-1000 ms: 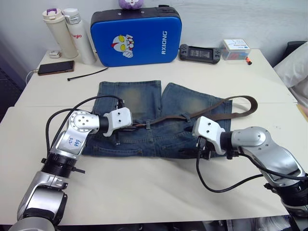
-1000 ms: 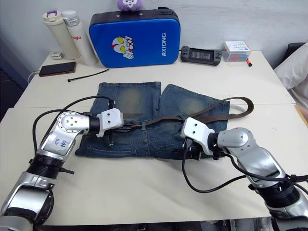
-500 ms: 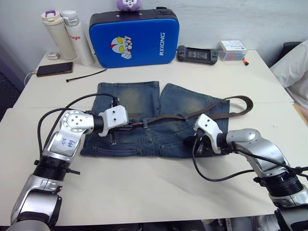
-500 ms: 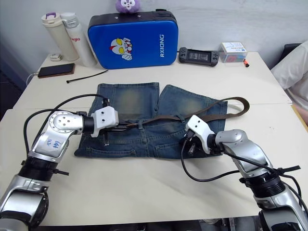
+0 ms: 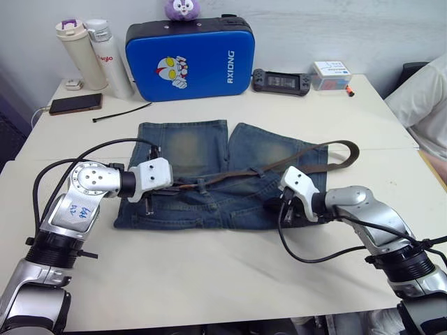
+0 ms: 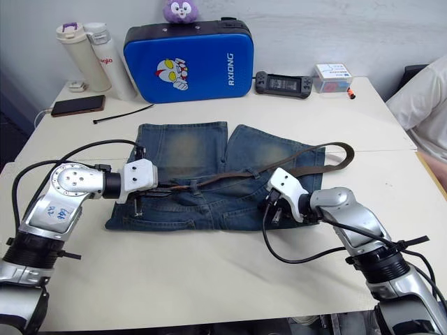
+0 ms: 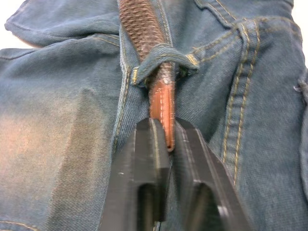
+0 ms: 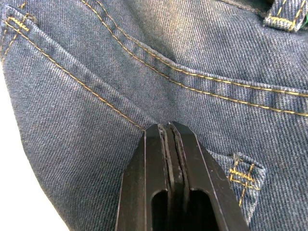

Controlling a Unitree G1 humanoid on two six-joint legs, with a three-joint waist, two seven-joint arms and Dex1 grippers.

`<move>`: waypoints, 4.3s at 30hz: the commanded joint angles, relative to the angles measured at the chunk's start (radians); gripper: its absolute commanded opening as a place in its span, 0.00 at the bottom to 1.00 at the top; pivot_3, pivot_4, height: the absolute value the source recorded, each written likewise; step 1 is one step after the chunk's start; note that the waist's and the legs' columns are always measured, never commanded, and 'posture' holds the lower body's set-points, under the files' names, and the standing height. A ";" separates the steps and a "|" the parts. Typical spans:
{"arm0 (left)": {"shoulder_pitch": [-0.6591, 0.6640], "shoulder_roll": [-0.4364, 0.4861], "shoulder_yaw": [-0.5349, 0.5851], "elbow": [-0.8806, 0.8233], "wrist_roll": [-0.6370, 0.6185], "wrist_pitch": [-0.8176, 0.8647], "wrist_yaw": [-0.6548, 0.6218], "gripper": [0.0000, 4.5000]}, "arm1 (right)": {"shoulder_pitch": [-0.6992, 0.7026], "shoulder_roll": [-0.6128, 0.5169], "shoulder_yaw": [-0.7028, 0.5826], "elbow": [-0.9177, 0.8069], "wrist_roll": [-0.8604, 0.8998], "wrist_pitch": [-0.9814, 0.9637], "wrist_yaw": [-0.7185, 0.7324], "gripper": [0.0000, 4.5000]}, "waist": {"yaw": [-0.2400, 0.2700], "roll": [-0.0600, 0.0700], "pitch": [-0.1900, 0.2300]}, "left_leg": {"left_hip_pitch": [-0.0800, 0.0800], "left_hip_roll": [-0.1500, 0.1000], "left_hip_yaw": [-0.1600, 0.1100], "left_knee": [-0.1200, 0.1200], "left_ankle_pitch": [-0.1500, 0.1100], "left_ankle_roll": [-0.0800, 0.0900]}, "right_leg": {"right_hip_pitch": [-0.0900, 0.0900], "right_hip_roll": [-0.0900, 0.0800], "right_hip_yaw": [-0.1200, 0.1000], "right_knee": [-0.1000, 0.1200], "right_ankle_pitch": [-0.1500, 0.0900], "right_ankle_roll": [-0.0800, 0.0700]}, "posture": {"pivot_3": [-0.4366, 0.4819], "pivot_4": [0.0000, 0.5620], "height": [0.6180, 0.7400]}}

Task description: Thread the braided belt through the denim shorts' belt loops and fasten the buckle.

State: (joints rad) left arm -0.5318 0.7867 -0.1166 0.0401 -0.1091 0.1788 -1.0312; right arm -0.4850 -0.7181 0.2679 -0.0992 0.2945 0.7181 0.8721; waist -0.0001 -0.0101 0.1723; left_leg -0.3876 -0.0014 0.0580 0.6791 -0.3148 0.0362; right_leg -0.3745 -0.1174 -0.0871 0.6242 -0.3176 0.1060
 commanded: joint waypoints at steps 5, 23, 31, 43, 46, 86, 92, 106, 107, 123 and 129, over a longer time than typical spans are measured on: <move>-0.004 -0.019 0.037 -0.068 -0.050 0.055 0.005 0.72 | 0.030 -0.008 0.026 0.102 -0.079 0.038 -0.047 0.00 | 0.001 -0.002 -0.001 | 0.000 -0.001 -0.001 0.000 0.000 0.000 | 0.001 -0.001 0.000 -0.001 0.000 0.000 | 0.48 0.27 0.87; -0.085 -0.081 -0.019 0.100 0.037 -0.053 0.011 0.35 | 0.087 -0.011 -0.022 0.021 -0.063 0.065 -0.087 0.00 | 0.003 -0.002 -0.001 | -0.001 -0.001 -0.002 -0.001 -0.001 0.000 | 0.000 -0.002 0.000 -0.003 0.000 0.000 | 0.48 0.27 0.87; -0.075 -0.065 0.016 0.080 0.005 -0.048 -0.025 0.00 | 0.087 -0.013 -0.025 0.013 -0.062 0.072 -0.095 0.00 | 0.004 -0.002 -0.001 | -0.001 -0.003 -0.002 -0.001 -0.002 0.001 | 0.000 -0.005 -0.001 -0.005 0.000 0.000 | 0.48 0.27 0.87; 0.090 0.104 0.144 0.015 -0.002 -0.047 -0.013 0.00 | 0.054 -0.017 -0.003 0.049 -0.067 0.061 -0.071 0.00 | -0.002 0.001 0.000 | -0.001 -0.003 -0.002 -0.004 -0.002 0.001 | -0.001 -0.006 -0.001 -0.007 0.000 0.000 | 0.48 0.27 0.87; 0.112 0.119 0.161 0.020 0.011 -0.056 0.012 0.00 | 0.042 -0.014 0.008 0.054 -0.068 0.059 -0.065 0.00 | -0.002 0.001 0.000 | 0.000 -0.004 -0.002 -0.007 -0.002 0.001 | 0.000 -0.007 -0.001 -0.010 0.000 0.000 | 0.48 0.27 0.87; 0.193 0.051 0.378 -0.272 -0.455 0.494 0.093 0.90 | -0.086 -0.270 -0.029 0.311 -0.243 -0.145 -0.027 0.00 | 0.024 0.005 0.003 | -0.002 -0.007 -0.002 -0.013 0.000 0.002 | 0.002 -0.014 -0.020 -0.016 0.001 0.002 | 0.48 0.27 0.87; 0.185 0.050 0.339 -0.251 -0.421 0.489 0.111 0.90 | -0.120 -0.272 -0.061 0.344 -0.275 -0.211 -0.051 0.00 | 0.023 0.006 0.004 | -0.003 -0.007 -0.002 -0.013 0.001 0.001 | 0.001 -0.013 -0.021 -0.015 0.001 0.002 | 0.48 0.27 0.87; 0.219 0.065 0.314 -0.257 -0.419 0.497 0.107 0.91 | -0.166 -0.109 -0.049 -0.102 -0.121 -0.305 0.149 0.40 | 0.003 0.012 0.014 | -0.004 -0.003 0.002 -0.015 0.003 0.001 | -0.002 -0.007 -0.020 -0.014 0.001 0.002 | 0.48 0.27 0.87; 0.233 0.065 0.319 -0.269 -0.422 0.501 0.112 0.91 | -0.163 -0.083 -0.017 -0.108 -0.155 -0.350 0.141 0.56 | 0.002 0.012 0.014 | -0.003 -0.003 0.002 -0.015 0.003 0.001 | -0.002 -0.007 -0.020 -0.014 0.001 0.002 | 0.48 0.27 0.87; 0.422 0.056 0.432 -0.438 -0.455 0.565 0.221 0.91 | -0.249 0.173 0.139 0.111 -0.387 -0.678 0.072 0.63 | -0.004 0.011 0.017 | -0.003 -0.004 0.002 -0.014 0.003 0.000 | -0.002 -0.008 -0.020 -0.012 0.001 0.002 | 0.48 0.27 0.87; 0.434 0.057 0.438 -0.447 -0.454 0.565 0.240 0.91 | -0.282 0.226 0.179 0.229 -0.472 -0.768 0.044 0.63 | -0.003 0.011 0.017 | -0.003 -0.004 0.001 -0.014 0.003 0.000 | -0.002 -0.008 -0.020 -0.012 0.001 0.002 | 0.48 0.27 0.87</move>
State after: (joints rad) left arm -0.1018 0.8397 0.2909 -0.3785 -0.5486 0.7514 -0.7978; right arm -0.7433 -0.4956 0.4463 0.1231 -0.1528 -0.0111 0.9304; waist -0.0033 0.0010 0.1889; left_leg -0.3908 -0.0057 0.0600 0.6653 -0.3120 0.0364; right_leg -0.3767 -0.1256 -0.1068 0.6123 -0.3166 0.1079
